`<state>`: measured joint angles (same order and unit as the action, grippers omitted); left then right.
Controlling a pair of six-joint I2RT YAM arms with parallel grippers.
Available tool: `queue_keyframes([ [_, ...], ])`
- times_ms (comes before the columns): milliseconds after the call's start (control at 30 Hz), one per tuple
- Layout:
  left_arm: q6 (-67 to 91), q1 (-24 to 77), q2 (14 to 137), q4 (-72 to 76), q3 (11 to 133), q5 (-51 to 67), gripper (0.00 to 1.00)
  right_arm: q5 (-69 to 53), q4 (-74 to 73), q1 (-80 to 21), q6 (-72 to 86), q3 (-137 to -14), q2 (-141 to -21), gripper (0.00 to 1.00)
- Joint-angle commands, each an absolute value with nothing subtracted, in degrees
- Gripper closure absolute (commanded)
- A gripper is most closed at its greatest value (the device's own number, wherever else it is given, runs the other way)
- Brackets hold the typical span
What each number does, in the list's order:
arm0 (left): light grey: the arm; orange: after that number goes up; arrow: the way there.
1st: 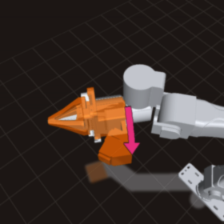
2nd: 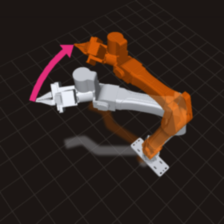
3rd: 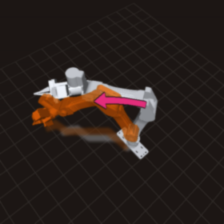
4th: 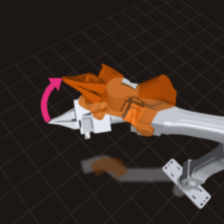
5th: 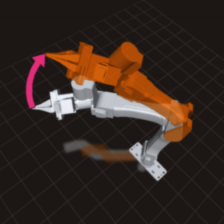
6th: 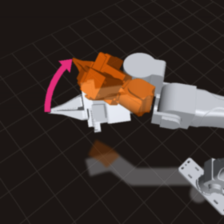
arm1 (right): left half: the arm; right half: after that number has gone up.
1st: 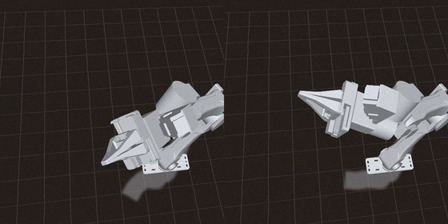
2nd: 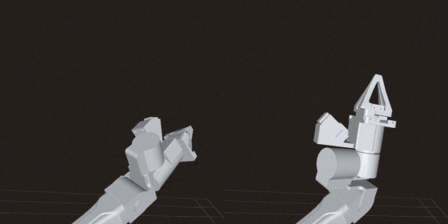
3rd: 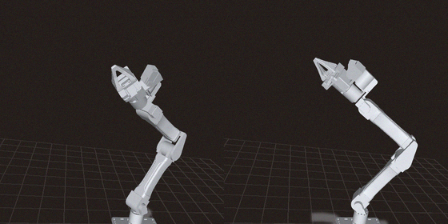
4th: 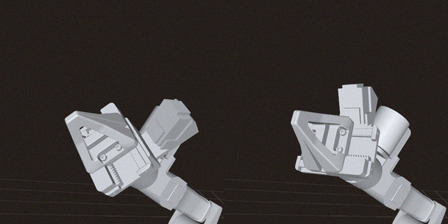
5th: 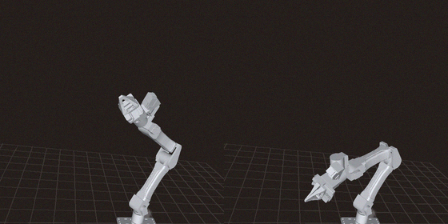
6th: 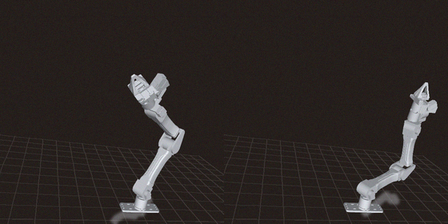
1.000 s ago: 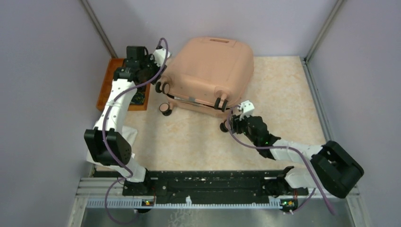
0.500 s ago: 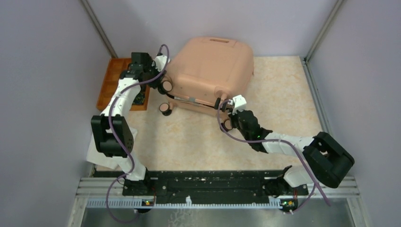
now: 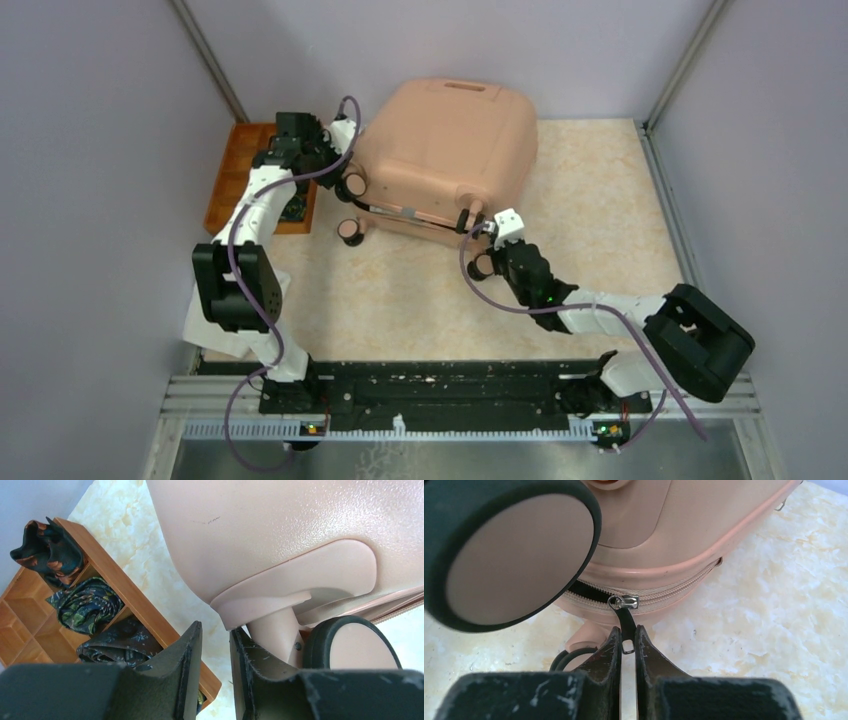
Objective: Pack the luggage
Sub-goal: Zip the luggage at the center of the board.
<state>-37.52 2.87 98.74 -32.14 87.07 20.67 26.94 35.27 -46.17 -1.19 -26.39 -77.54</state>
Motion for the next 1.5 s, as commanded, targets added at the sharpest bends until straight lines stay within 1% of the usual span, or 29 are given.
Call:
queue_keyframes([
  [0,-39.62,6.60,97.83,-37.63,82.97,32.46,0.66,22.28,41.79,-48.43,-1.67,-24.56,-72.44,1.00],
  [200,-39.95,7.89,97.36,-38.46,80.57,34.42,0.69,18.54,40.57,-48.41,-0.45,-22.61,-69.70,1.00],
  [367,-40.33,9.75,96.61,-38.49,78.69,34.93,0.69,16.49,44.14,-48.40,8.18,-20.78,-69.23,1.00],
  [567,-40.70,12.44,95.95,-38.91,77.30,34.52,0.71,7.36,54.00,-48.44,19.27,-18.74,-72.48,1.00],
  [633,-40.58,13.26,95.73,-38.81,77.19,34.21,0.71,4.13,59.94,-48.52,23.28,-16.91,-74.24,1.00],
  [800,-39.87,14.51,95.30,-38.42,77.34,34.26,0.71,1.21,72.65,-48.94,33.05,-15.01,-79.95,1.00],
  [933,-39.56,16.08,95.36,-38.76,77.63,34.05,0.71,-0.92,75.76,-50.31,33.92,-18.35,-85.76,1.00],
  [1033,-39.60,17.10,95.25,-38.87,77.58,33.42,0.71,-1.58,75.48,-50.52,33.97,-19.43,-86.58,1.00],
  [1100,-39.58,17.14,95.04,-39.03,77.85,33.44,0.72,-0.56,73.94,-50.75,33.69,-19.24,-86.13,1.00],
  [1233,-38.89,17.86,94.74,-39.99,78.20,35.13,0.73,2.16,69.85,-51.63,31.23,-22.87,-87.53,1.00],
  [1300,-38.69,18.90,94.11,-40.08,77.49,35.58,0.73,3.42,71.11,-51.92,29.79,-24.54,-89.59,1.00],
  [1467,-39.07,20.76,93.47,-40.26,76.75,35.49,0.74,3.38,67.89,-53.82,24.17,-34.65,-96.84,1.00],
])
